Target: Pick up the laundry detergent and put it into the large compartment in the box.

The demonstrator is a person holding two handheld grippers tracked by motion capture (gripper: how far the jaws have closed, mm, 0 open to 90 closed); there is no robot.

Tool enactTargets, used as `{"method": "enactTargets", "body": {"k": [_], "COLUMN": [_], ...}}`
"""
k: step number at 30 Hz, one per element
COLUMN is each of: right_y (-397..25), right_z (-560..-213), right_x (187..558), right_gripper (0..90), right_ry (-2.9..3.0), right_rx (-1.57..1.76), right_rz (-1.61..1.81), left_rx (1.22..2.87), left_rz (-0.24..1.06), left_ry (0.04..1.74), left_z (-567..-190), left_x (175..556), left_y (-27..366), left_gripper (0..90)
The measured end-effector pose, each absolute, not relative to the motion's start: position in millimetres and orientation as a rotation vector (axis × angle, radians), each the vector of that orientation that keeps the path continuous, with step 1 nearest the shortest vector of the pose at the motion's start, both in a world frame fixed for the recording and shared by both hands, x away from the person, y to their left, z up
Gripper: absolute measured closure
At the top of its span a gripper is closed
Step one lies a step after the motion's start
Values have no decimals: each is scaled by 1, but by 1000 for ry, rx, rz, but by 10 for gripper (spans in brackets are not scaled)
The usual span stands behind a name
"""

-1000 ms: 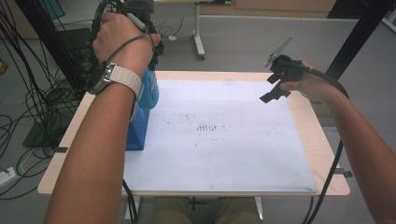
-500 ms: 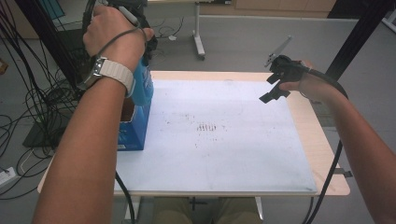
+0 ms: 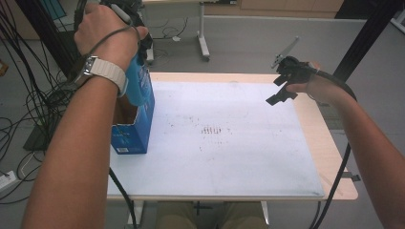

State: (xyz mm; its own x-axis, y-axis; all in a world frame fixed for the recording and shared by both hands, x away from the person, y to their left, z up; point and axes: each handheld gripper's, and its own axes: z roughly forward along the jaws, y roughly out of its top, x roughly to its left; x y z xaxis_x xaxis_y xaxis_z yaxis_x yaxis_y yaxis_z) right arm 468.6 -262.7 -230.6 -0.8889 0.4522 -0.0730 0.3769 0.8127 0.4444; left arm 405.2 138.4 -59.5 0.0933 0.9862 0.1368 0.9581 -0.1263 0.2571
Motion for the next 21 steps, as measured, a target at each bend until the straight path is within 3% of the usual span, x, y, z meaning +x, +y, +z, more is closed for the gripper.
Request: {"method": "enactTargets", "body": {"k": [21], "right_y": [-258], "right_z": [-235], "right_x": [471], "right_gripper": [98], "right_ry": [2833], "right_rx": [652], "right_rz": [625], "left_rx": [2240], "left_rz": [434], "left_ry": [2010], "left_z": [-63], "left_x": [412], "left_y": [156], "left_gripper": [383]}}
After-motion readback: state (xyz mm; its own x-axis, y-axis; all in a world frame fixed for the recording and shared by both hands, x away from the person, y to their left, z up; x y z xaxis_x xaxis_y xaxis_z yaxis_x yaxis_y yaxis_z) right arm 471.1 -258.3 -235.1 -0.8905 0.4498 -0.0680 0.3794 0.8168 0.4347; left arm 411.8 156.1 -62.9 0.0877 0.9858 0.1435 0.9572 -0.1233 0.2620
